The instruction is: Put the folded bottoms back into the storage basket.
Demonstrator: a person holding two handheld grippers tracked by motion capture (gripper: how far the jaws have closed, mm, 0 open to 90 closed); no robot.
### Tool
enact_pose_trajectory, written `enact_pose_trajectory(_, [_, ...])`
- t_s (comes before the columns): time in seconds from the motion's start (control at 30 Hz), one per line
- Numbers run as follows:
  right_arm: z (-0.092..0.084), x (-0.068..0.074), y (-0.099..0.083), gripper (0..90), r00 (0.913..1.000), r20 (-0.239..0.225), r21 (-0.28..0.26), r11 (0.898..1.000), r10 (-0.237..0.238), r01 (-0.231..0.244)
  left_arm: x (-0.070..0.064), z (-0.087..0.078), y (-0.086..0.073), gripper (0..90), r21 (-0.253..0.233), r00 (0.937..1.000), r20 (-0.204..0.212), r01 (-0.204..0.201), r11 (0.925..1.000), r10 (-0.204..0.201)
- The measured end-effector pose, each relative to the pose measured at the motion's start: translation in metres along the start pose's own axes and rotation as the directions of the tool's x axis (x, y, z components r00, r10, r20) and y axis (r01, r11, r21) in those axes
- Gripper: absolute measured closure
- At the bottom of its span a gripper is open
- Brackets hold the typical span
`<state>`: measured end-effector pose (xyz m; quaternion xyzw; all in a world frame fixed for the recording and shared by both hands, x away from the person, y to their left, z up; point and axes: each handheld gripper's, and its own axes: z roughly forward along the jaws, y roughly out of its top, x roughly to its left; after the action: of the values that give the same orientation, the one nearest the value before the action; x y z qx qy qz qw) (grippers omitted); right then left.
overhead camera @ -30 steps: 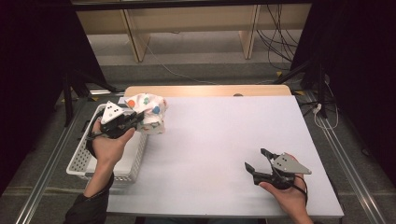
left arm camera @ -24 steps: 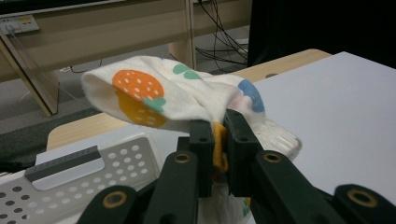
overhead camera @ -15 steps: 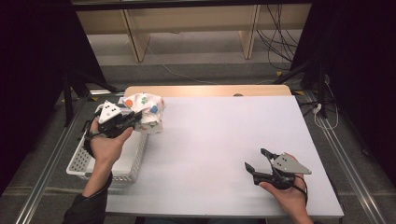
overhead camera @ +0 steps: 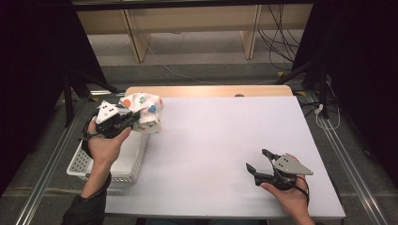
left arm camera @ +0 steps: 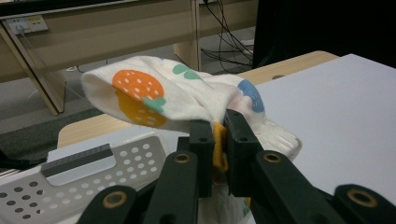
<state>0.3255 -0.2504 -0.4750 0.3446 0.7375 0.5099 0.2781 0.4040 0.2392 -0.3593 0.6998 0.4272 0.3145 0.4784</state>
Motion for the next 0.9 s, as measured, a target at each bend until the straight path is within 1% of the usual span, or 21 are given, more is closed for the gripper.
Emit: enact_pose_trajectory(0.9, [0.0004,0.0,0.0,22.1,1.0,0.001,-0.004,1.0,0.002,-0.002,0.0092,-0.0067,-0.0019,82.4,-0.003,0.9997,-0.02,0.015,0.9999,-0.015])
